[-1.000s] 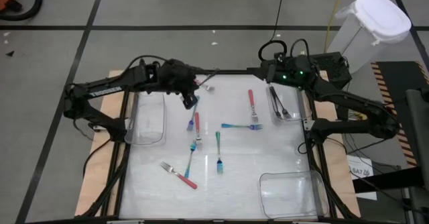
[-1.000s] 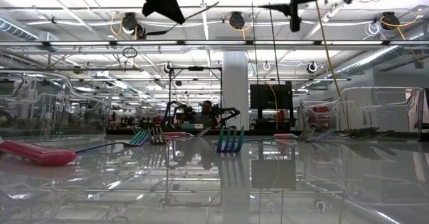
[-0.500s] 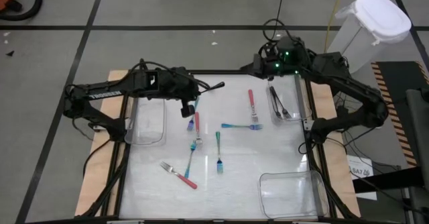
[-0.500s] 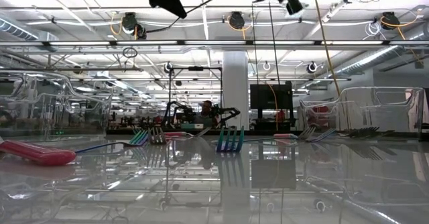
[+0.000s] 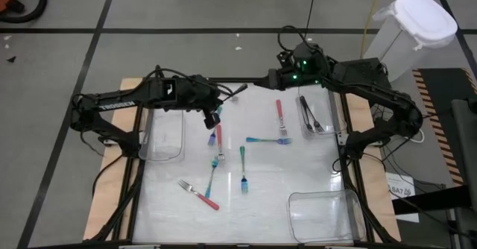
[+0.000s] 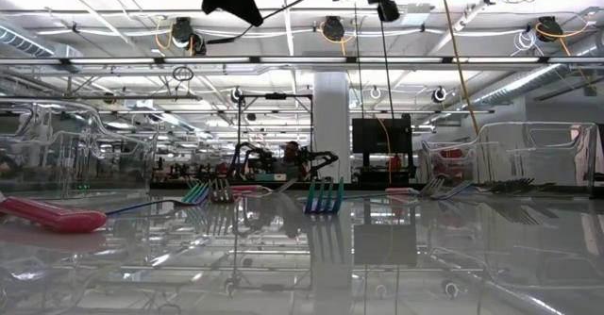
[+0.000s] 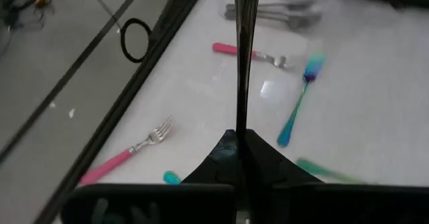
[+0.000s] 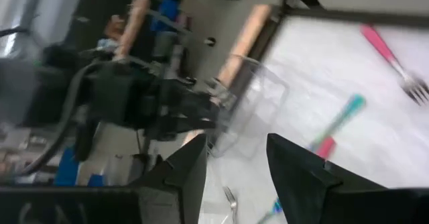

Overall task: Sort silverware by color (type)
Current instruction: Put the black fork into the top right transparent bin

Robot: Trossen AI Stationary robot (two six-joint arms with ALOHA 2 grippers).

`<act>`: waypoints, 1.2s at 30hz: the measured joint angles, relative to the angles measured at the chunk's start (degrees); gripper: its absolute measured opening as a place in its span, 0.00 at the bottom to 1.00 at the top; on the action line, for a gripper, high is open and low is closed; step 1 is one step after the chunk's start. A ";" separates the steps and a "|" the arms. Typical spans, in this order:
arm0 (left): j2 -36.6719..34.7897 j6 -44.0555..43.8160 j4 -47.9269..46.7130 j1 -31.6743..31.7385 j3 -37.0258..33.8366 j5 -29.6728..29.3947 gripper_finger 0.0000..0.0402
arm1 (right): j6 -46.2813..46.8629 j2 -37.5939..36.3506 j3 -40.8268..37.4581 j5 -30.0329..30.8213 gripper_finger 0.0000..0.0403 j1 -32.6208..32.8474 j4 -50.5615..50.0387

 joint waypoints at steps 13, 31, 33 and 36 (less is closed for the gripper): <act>1.38 -15.62 18.99 -2.63 0.13 -9.07 0.01 | -13.77 0.33 0.00 6.22 0.38 2.06 8.50; 5.44 -11.18 25.17 -5.23 0.11 -21.13 0.01 | -29.39 0.05 0.00 13.86 0.38 2.02 17.72; 5.71 -9.49 25.60 -5.23 0.04 -21.11 0.01 | -31.19 0.44 0.00 13.78 0.38 2.02 19.46; 6.21 -8.76 27.70 -5.23 0.04 -21.15 0.01 | -31.60 1.04 0.00 13.72 0.38 2.02 20.12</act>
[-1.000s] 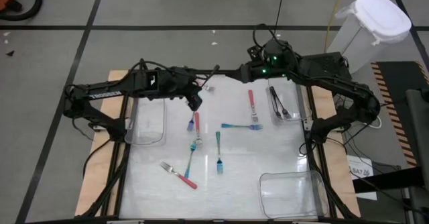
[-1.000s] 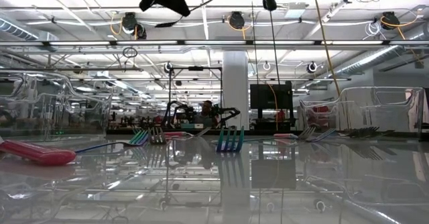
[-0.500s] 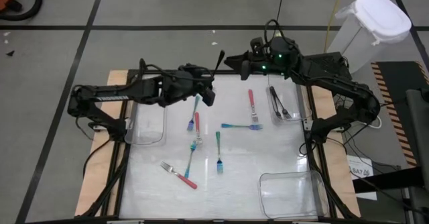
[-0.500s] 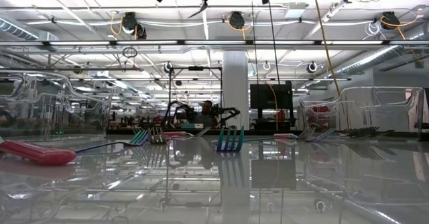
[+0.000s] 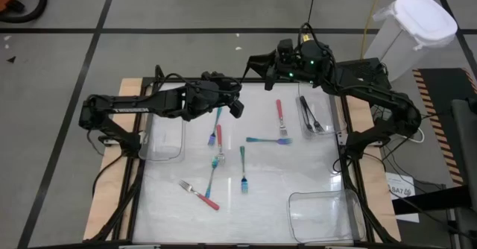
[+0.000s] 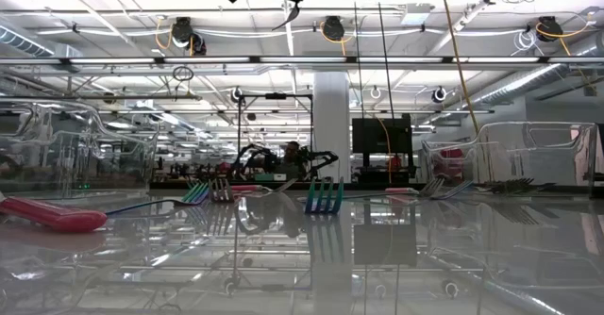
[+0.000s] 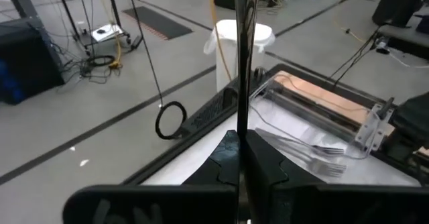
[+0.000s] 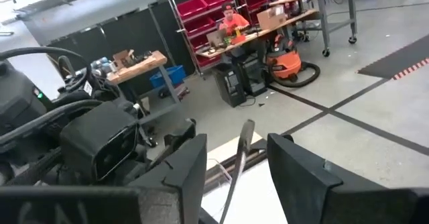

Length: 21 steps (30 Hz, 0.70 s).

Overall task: Sort silverware by color (type)
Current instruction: Put the black fork into the top right transparent bin

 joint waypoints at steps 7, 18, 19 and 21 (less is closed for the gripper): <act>0.04 -0.50 0.02 0.60 0.00 -2.34 0.01 | 1.11 0.25 0.00 0.25 0.32 0.00 -0.19; 0.04 0.54 -0.07 1.03 0.00 -2.34 0.01 | 1.05 0.26 0.00 3.33 0.19 0.00 0.01; 0.04 0.61 -0.09 1.03 0.00 -2.34 0.01 | 1.05 0.33 0.00 3.72 0.19 0.00 0.01; 0.04 0.59 -0.15 1.03 0.00 -2.34 0.01 | 1.18 0.75 0.00 4.60 0.20 0.00 0.25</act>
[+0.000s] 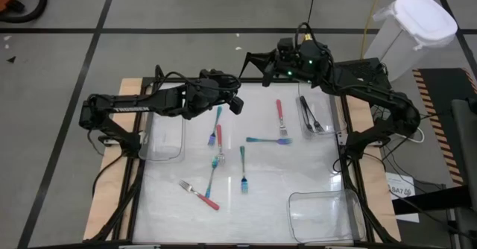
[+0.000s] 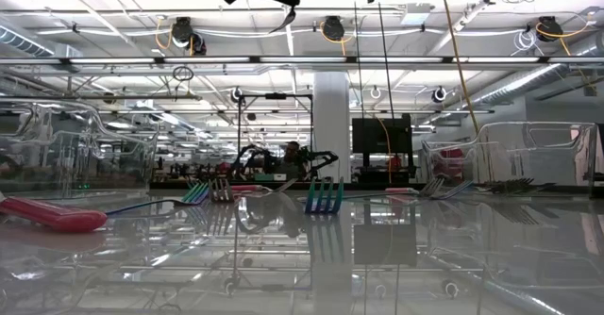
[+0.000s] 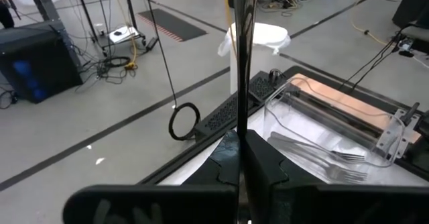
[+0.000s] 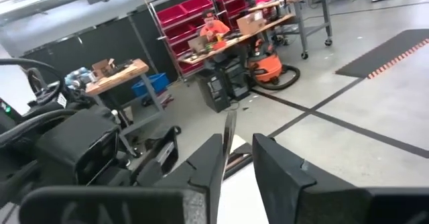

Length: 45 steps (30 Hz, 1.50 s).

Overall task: Sort silverware by color (type)
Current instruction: Put the black fork into the top right transparent bin

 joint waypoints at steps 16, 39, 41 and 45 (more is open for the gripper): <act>0.02 -0.75 -2.55 0.99 0.00 -2.03 0.01 | 3.25 2.88 0.00 -0.32 0.23 0.04 4.27; 0.02 0.46 -2.70 1.46 0.00 -2.08 0.01 | 5.17 3.34 0.00 -0.02 0.21 -0.07 4.72; 0.02 0.44 -2.70 1.46 0.00 -2.08 0.01 | 5.44 3.47 0.00 -0.02 0.23 -0.07 4.59; 0.02 0.46 -2.68 1.46 0.00 -2.04 0.01 | 5.44 3.51 0.00 -0.02 0.25 -0.07 5.16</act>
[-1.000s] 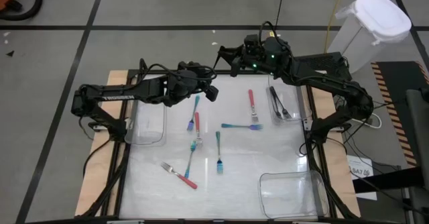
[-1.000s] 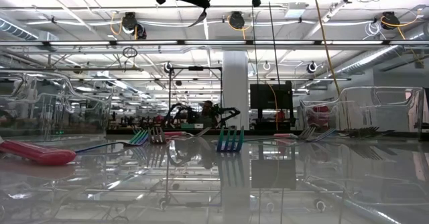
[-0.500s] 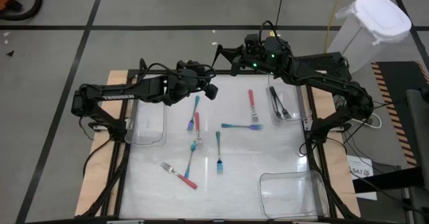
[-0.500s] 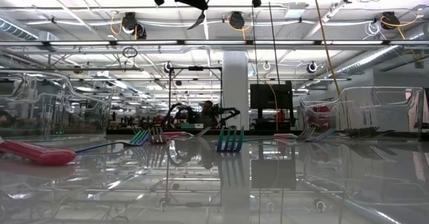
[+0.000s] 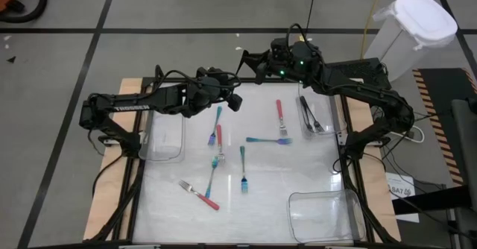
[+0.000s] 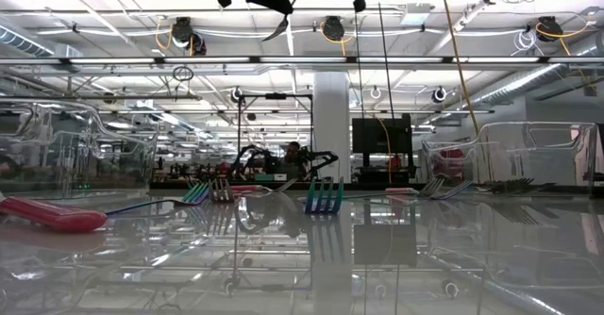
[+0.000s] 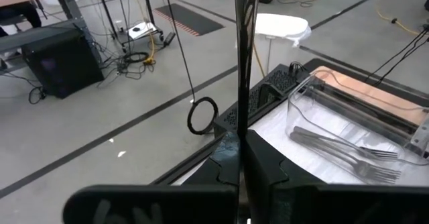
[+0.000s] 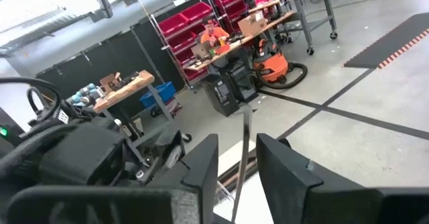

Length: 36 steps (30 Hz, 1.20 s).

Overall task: Sort silverware by color (type)
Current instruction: Put the black fork into the top right transparent bin

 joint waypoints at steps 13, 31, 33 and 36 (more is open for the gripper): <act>0.00 -0.04 0.09 -0.02 0.00 0.10 0.01 | -0.67 -0.03 0.00 0.07 0.06 -0.11 1.20; -0.88 -1.38 0.07 -0.11 0.00 5.83 0.31 | -0.70 -0.05 -0.02 -0.25 0.01 -1.62 1.31; -1.74 -3.76 -0.22 0.00 -0.06 8.08 0.37 | -0.55 -0.07 -0.02 -0.42 0.01 -1.62 1.19; -3.42 -6.67 -0.37 -0.02 -0.07 10.43 0.44 | -0.82 -0.88 -0.04 -0.21 0.01 -1.64 -0.15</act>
